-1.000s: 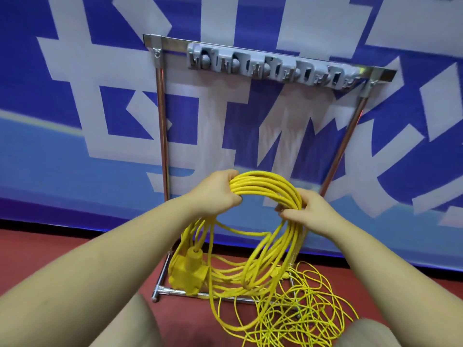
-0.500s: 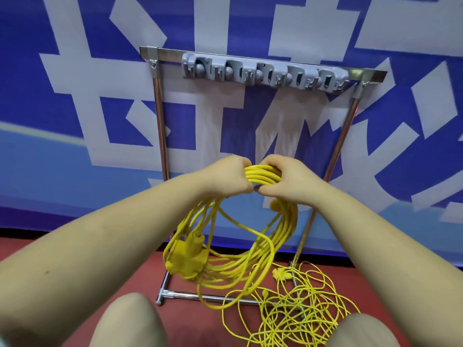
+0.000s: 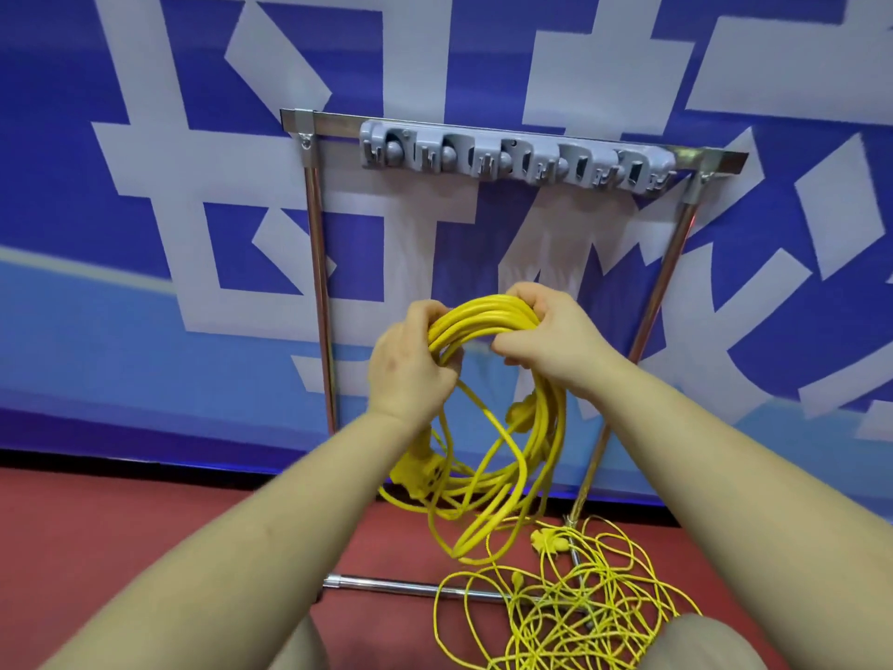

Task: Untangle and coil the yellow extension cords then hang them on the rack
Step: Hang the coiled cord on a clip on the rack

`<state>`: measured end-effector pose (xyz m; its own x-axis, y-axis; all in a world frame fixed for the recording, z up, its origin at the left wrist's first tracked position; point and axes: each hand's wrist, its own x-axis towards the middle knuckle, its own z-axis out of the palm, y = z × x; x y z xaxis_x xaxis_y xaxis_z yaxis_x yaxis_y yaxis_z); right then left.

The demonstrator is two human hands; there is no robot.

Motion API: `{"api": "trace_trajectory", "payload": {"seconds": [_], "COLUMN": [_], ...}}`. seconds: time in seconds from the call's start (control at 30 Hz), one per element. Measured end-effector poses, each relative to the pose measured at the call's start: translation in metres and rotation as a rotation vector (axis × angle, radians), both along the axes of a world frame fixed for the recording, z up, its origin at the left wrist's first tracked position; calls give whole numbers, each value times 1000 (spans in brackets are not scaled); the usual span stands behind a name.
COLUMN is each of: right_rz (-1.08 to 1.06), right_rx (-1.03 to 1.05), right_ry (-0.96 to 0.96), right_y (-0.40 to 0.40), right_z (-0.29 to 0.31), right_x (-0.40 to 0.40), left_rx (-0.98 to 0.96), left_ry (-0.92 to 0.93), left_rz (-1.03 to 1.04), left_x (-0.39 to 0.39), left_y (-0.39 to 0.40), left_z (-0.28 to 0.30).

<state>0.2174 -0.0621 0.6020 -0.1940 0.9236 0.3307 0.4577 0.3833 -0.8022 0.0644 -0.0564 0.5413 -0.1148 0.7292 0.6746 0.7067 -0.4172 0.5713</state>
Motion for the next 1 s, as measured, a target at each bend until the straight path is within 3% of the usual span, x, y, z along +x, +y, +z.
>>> {"api": "trace_trajectory", "payload": {"seconds": [0.1,0.23,0.3,0.43,0.53,0.6,0.7,0.83,0.93,1.0], "right_rz": [3,11,0,-42,-59,-60,-59,-72,-112,-118], "right_rx": [-3,-80,-95,-89,-104,-110,-115,-111,-101,-115], "right_ry": [4,-161,-177,-40,36,36,38,53,38,9], "right_y": [-2,-8,-8,0,7,9,9,6,6,5], "right_z": [-2,-12,-13,-5,-1,0,3,10,9,4], "right_x": [-2,9,12,15,18,20,23,30,40,44], "left_rx": [28,193,249,267,449,562,460,160,105,19], "left_ry": [-110,384,476,311,311,328,493,888,1011,1233], "left_rz": [40,7,-13,-30,-28,-173,-437,-423,-450,-417], "left_x": [6,-15,-19,-10,-1,7,19,31,27,22], "left_y": [7,24,31,32,6,-15,-27,-20,-13,-12], "left_z": [-11,-11,-9,-16,-29,-36,-49,-69,-74,-72]}}
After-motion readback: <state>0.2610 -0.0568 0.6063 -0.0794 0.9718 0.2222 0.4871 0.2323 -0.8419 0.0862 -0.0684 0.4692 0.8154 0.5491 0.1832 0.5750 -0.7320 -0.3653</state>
